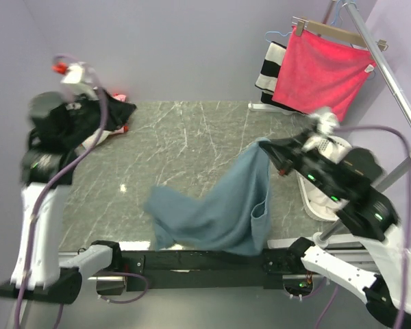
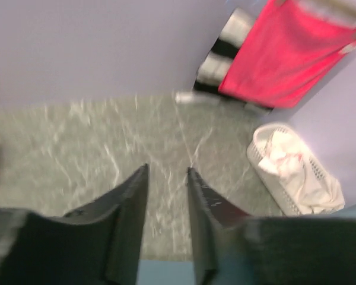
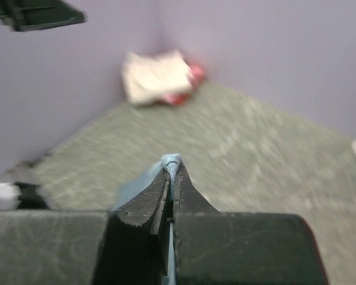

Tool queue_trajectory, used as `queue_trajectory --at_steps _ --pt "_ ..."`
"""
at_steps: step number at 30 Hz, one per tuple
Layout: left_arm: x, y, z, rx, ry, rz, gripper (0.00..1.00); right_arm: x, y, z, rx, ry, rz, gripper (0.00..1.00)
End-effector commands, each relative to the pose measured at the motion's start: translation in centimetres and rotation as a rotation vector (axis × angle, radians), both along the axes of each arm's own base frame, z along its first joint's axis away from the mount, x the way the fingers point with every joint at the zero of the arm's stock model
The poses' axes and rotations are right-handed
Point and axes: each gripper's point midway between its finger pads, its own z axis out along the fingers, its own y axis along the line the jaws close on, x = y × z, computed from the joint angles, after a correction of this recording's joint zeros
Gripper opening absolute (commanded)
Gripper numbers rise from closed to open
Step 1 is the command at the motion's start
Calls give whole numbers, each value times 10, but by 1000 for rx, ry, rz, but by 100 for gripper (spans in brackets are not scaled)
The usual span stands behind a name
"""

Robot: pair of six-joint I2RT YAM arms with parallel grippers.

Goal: Fold and stack the t-shirts

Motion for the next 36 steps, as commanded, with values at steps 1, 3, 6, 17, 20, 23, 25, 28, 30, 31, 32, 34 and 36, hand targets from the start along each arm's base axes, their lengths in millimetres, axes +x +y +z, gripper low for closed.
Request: queue_trajectory --at_steps 1,3,6,17,20,23,25,28,30,31,32,34,36 --pt "60 -19 -142 -13 398 -63 32 84 0 -93 -174 251 -299 1" --pt "66 -29 -178 -28 487 -114 27 105 2 -149 -314 407 -377 0" --pt "56 -42 -249 -15 676 -174 25 117 3 -201 -444 566 -434 0" --pt "-60 -67 -351 176 1030 -373 52 131 6 -207 -455 555 -453 0" --pt "-74 -64 -368 207 1089 -322 53 132 9 -207 -462 558 -439 0" --pt "-75 -55 -387 235 1138 -234 49 132 13 -205 -444 553 -420 0" --pt "-66 -59 -387 235 1127 -211 46 130 15 -204 -429 555 -405 0" --pt "-52 -61 -395 258 1116 -118 46 129 18 -203 -420 553 -385 0" --pt "-51 -67 -402 269 1134 -107 45 129 17 -203 -423 550 -387 0" --pt "-49 -66 -410 287 1148 -82 45 129 16 -204 -423 550 -390 0" --pt "-51 -72 -413 294 1150 -95 46 129 17 -202 -419 547 -388 0" --pt "-52 -79 -424 297 1173 -105 46 129 16 -205 -424 552 -386 0" --pt "-54 -82 -437 338 1194 -93 46 129 16 -206 -423 553 -383 0"
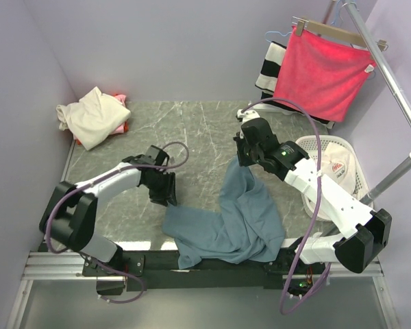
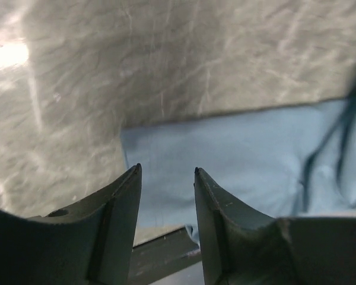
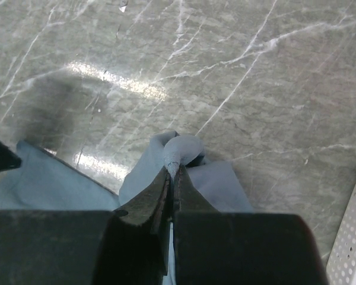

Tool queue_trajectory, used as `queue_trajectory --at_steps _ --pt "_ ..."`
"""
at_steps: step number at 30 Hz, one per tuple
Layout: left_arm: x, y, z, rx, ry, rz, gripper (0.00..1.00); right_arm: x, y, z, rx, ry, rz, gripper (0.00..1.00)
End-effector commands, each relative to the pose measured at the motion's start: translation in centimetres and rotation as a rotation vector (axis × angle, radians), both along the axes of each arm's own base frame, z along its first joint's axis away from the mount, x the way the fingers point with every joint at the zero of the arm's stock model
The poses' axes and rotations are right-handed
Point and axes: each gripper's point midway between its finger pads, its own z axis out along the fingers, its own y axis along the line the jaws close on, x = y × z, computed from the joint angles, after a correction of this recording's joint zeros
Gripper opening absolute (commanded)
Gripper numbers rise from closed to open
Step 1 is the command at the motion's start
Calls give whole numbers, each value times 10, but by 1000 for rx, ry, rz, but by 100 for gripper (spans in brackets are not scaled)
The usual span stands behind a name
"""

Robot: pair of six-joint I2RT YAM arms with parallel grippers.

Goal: Fold and stack the t-shirts

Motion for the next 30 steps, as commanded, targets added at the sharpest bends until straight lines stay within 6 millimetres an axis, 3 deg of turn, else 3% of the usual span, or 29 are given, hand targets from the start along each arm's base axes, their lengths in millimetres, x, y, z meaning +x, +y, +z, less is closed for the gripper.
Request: queue_trajectory --at_steps 1,6,16,21,24,30 --pt "13 -11 -14 53 -28 23 46 7 -1 25 51 -82 -5 0" --pt "19 -5 -31 151 -40 40 45 7 -4 25 49 -80 -6 0" --pt "29 20 -42 347 -99 98 47 9 -6 19 48 -64 -2 0" --pt "41 8 -17 293 -181 124 46 9 -3 18 52 -56 5 0" --pt "47 10 -5 287 -230 150 47 10 -3 16 53 -50 8 0" --pt "48 14 -6 301 -252 157 49 10 0 13 48 -38 17 0"
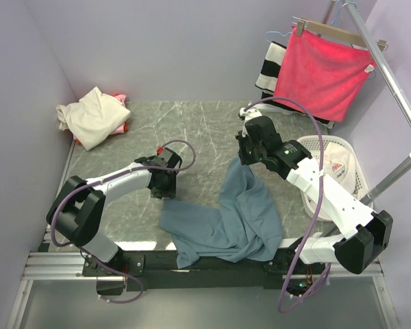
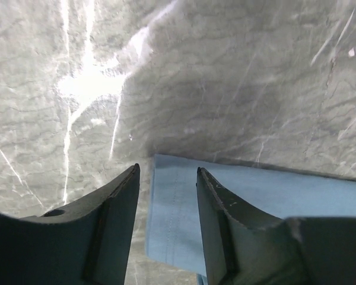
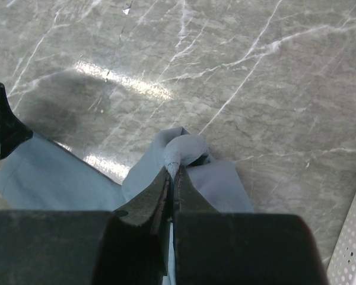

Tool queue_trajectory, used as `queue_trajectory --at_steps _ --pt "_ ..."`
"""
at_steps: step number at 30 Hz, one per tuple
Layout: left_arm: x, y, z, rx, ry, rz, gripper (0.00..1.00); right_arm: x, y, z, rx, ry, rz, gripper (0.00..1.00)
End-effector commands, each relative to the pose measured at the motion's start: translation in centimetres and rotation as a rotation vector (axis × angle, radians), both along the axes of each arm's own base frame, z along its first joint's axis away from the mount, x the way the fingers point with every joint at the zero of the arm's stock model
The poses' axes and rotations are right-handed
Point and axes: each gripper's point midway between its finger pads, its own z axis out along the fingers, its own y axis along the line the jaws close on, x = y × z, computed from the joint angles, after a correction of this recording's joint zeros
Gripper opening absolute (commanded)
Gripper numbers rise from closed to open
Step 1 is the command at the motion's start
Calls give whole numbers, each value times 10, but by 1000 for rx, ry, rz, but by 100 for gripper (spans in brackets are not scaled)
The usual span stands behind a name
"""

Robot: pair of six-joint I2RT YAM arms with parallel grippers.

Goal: Fold and stack the t-shirts

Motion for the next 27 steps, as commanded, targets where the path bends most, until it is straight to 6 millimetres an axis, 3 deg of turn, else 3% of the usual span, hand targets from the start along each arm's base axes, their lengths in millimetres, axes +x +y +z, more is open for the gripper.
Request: queue_trajectory --at_steps 1,10,15,21,25,27 --pt "12 -3 14 -22 -69 17 50 8 2 10 22 -40 3 0" --pt "-4 -15 -10 -67 34 -29 43 8 -1 9 12 -40 -3 0" --pt "-22 -6 -30 -34 107 -31 44 8 -3 8 5 -40 -8 0" --pt "-32 0 -39 -19 137 -34 42 9 -8 9 0 -46 -17 0" --pt "-33 -9 -41 -46 142 -61 13 9 -8 7 0 -41 -21 0" --pt "-36 -17 -42 -73 158 -79 3 10 -10 8 -1 -43 -24 0"
